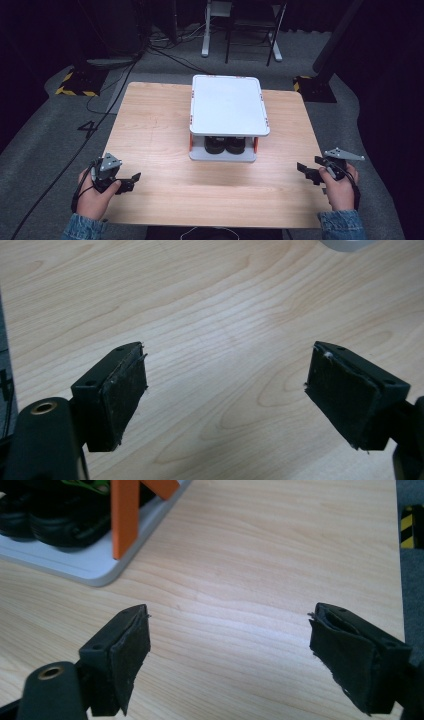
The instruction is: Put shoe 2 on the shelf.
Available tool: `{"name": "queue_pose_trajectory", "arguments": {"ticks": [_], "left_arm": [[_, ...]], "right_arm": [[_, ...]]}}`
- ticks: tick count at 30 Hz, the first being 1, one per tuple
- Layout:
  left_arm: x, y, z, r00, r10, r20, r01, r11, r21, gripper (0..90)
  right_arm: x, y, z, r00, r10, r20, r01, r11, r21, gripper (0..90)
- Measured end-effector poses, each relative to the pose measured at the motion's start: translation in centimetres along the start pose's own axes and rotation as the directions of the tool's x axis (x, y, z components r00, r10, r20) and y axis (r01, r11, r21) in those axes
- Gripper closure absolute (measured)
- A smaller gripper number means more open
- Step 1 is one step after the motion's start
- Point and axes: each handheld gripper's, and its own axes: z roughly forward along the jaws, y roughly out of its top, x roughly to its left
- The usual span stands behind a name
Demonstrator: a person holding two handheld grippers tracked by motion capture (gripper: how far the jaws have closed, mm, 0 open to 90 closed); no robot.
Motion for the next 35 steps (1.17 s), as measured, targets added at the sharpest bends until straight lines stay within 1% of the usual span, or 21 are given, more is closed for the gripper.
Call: {"name": "queue_pose_trajectory", "arguments": {"ticks": [2,4,5,7,8,9,10,11,12,13,14,15,16,19,20,22,25,27,28,30,35], "left_arm": [[0.2,-0.1,0.1,0.9999,-0.008,-0.007,0.008,0.9999,-0.007,17.0],[0.3,-0.3,0.2,0.9999,-0.011,-0.007,0.011,0.9999,-0.003,17.0],[0.5,-0.4,0.3,0.9998,-0.01,-0.015,0.01,0.9999,-0.003,17.0],[0.7,-0.6,0.5,0.9998,-0.012,-0.018,0.012,0.9999,0.003,17.0],[0.9,-0.7,0.6,0.9998,-0.01,-0.019,0.01,0.9999,0.001,17.0],[0.9,-0.7,0.6,0.9998,-0.01,-0.019,0.01,0.9999,0.001,17.0],[1.0,-0.7,0.7,0.9996,-0.016,-0.023,0.016,0.9999,-0.003,17.0],[1.1,-0.8,0.7,0.9996,-0.018,-0.023,0.018,0.9998,-0.01,17.0],[1.2,-0.8,0.8,0.9996,-0.016,-0.024,0.015,0.9998,-0.013,17.1],[1.3,-0.9,0.8,0.9996,-0.018,-0.022,0.018,0.9998,-0.013,17.1],[1.4,-1.0,1.0,0.9992,-0.029,-0.027,0.028,0.9995,-0.017,17.1],[1.4,-1.0,1.0,0.9992,-0.029,-0.027,0.028,0.9995,-0.017,17.0],[1.4,-1.0,1.0,0.9991,-0.03,-0.03,0.03,0.9995,-0.013,17.1],[1.5,-1.2,1.2,0.9988,-0.033,-0.035,0.033,0.9994,-0.014,17.1],[1.6,-1.3,1.3,0.9987,-0.034,-0.038,0.034,0.9993,-0.016,17.1],[1.7,-1.3,1.3,0.9987,-0.034,-0.039,0.033,0.9992,-0.022,17.1],[1.8,-1.4,1.3,0.998,-0.042,-0.047,0.04,0.998,-0.049,17.6],[1.9,-1.4,1.3,0.9979,-0.041,-0.05,0.038,0.9981,-0.048,17.7],[1.9,-1.5,1.3,0.9981,-0.039,-0.047,0.037,0.9983,-0.045,17.7],[1.9,-1.5,1.3,0.998,-0.042,-0.048,0.04,0.9981,-0.047,17.6],[2.0,-1.5,1.2,0.9985,-0.039,-0.038,0.038,0.9984,-0.043,17.7]], "right_arm": [[-0.4,-0.3,0.5,1.0,0.001,0.006,-0.001,1.0,0.015,16.7],[-0.5,-0.5,0.7,1.0,0.005,0.009,-0.005,1.0,0.022,16.9],[-0.8,-1.0,1.5,1.0,-0.002,0.009,0.002,1.0,0.029,16.8],[-0.9,-1.2,1.9,1.0,-0.002,0.006,0.002,1.0,0.031,16.8],[-1.1,-1.6,2.6,1.0,-0.004,0.002,0.004,1.0,0.028,16.8],[-1.1,-1.6,2.6,1.0,-0.004,0.002,0.004,1.0,0.028,16.8],[-1.1,-1.8,3.2,1.0,-0.009,0.001,0.009,1.0,0.018,17.2],[-1.1,-1.8,3.2,1.0,-0.009,0.001,0.009,1.0,0.018,17.2],[-1.2,-1.8,3.7,0.9993,-0.036,0.013,0.036,0.999,0.008,17.2],[-1.2,-1.8,3.7,0.9993,-0.036,0.013,0.036,0.999,0.008,17.2],[-1.3,-1.9,4.2,0.9987,-0.048,0.021,0.048,0.999,0.001,17.4],[-1.3,-1.9,4.2,0.9987,-0.048,0.021,0.048,0.999,0.001,17.4],[-1.3,-2.0,4.7,0.9986,-0.048,0.025,0.048,0.999,-0.001,17.7],[-1.3,-2.1,5.2,0.9988,-0.047,0.016,0.047,0.999,0.004,17.6],[-1.2,-2.3,5.7,0.999,-0.035,0.027,0.035,0.999,-0.001,17.7],[-1.1,-2.3,5.9,0.9993,-0.025,0.029,0.025,1.0,0.001,17.8],[-0.9,-2.4,6.2,0.9992,-0.033,0.022,0.033,0.999,0.014,17.9],[-0.8,-2.4,6.5,0.999,-0.036,0.025,0.036,0.999,0.026,17.5],[-0.7,-2.4,6.7,0.9974,-0.061,0.04,0.059,0.997,0.039,17.2],[-0.6,-2.4,6.7,0.9967,-0.071,0.039,0.069,0.997,0.043,16.5],[-0.5,-2.4,6.8,0.9954,-0.083,0.048,0.08,0.996,0.05,16.0]]}}
